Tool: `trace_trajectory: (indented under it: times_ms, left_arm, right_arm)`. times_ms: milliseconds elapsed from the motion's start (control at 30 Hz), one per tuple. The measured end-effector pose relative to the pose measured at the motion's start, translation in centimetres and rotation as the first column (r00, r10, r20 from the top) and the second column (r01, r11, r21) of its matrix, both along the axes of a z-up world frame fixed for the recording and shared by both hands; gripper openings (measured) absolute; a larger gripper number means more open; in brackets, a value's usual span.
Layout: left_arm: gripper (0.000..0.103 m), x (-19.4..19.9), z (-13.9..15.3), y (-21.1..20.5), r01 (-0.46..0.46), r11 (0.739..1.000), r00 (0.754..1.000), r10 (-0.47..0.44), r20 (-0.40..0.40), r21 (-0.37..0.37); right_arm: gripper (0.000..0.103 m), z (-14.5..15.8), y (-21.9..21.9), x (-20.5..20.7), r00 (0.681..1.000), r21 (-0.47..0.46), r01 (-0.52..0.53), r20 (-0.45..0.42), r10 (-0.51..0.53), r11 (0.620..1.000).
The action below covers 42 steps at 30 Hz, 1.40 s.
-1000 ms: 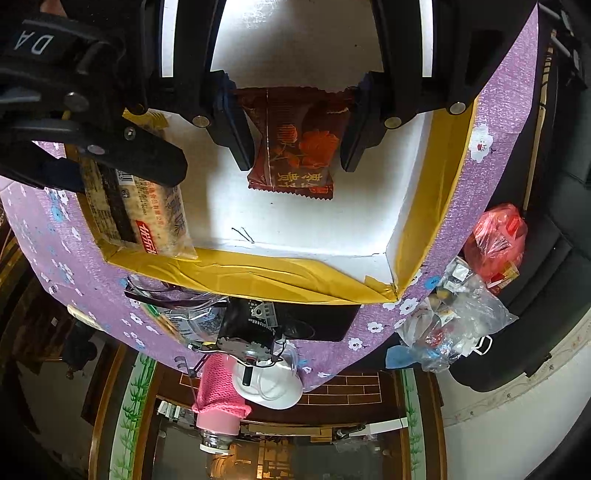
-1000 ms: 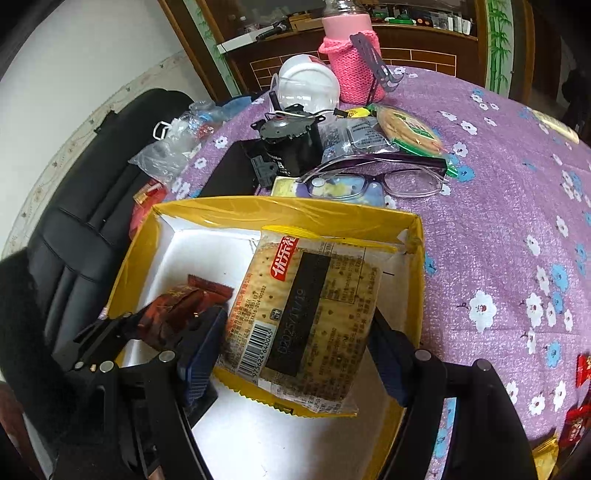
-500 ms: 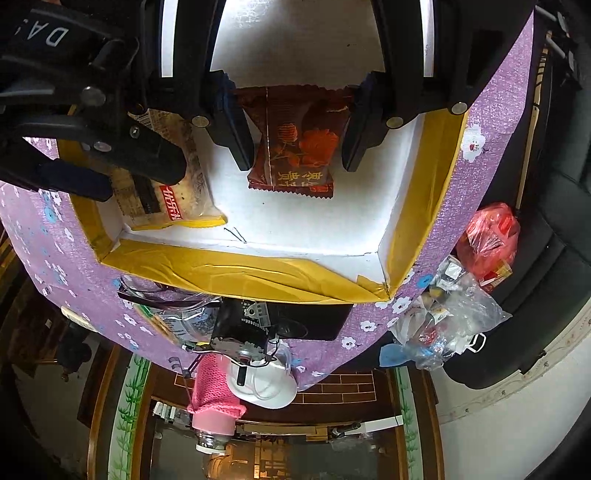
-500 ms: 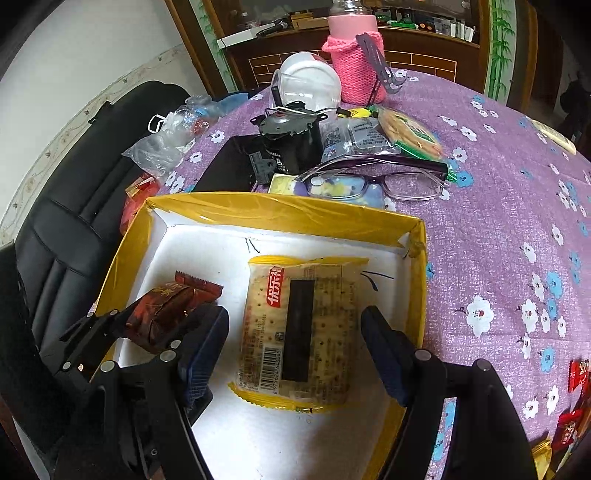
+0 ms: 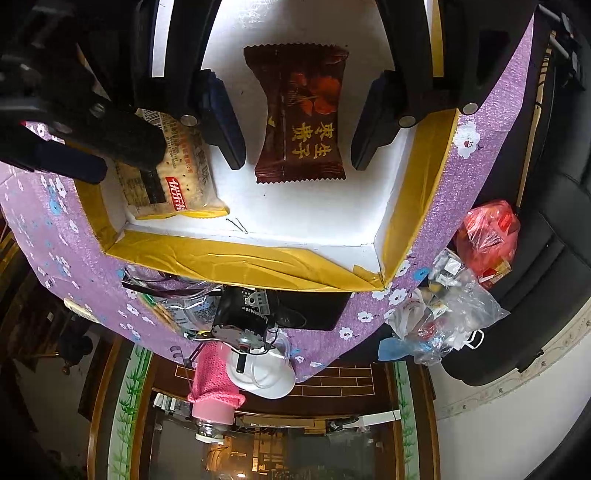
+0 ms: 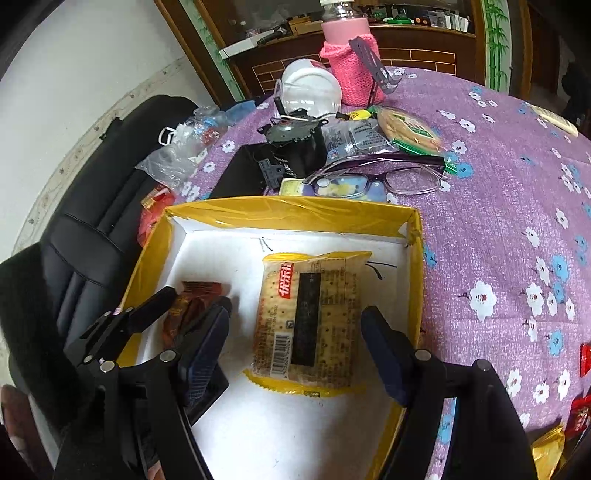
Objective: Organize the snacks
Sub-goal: 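Withdraw both grippers from the box back toward the snack pile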
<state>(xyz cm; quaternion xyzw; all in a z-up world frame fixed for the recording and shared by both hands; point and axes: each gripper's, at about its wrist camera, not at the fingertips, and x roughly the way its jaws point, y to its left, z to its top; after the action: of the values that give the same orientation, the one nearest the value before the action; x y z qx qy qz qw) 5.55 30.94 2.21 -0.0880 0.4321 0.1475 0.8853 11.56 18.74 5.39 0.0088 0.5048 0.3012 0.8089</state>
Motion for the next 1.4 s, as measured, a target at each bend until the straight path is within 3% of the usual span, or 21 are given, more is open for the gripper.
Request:
trace_trajectory:
  times_ms: [467, 733, 900, 1200, 1400]
  left_arm:
    - [0.067, -0.2, 0.4, -0.3, 0.009, 1.000, 1.000, -0.009, 0.015, 0.013]
    - [0.069, -0.9, 1.6, -0.1, 0.000, 1.000, 0.996, 0.000, 0.090, 0.000]
    - [0.069, -1.7, 2.6, 0.6, -0.017, 0.999, 0.988, 0.022, 0.155, -0.037]
    - [0.070, -2.0, 3.4, 0.2, -0.003, 0.999, 0.979, 0.010, 0.204, -0.036]
    - [0.070, -1.9, 3.5, -0.3, 0.004, 1.000, 0.982, -0.001, 0.189, -0.019]
  right_arm:
    - [0.074, 1.0, -2.1, -1.5, 1.000, 0.078, 0.007, 0.014, -0.009, 0.997]
    - [0.074, 1.6, -4.7, -3.7, 0.996, 0.156, -0.028, 0.083, 0.015, 0.987]
    - [0.074, 3.5, -5.8, -5.3, 0.985, 0.150, -0.052, 0.169, 0.027, 0.987]
    - [0.074, 4.7, -10.2, -6.5, 0.985, 0.153, -0.026, 0.172, -0.001, 0.988]
    - [0.074, 4.6, -13.9, -6.5, 0.986, 0.162, 0.014, 0.162, -0.041, 0.987]
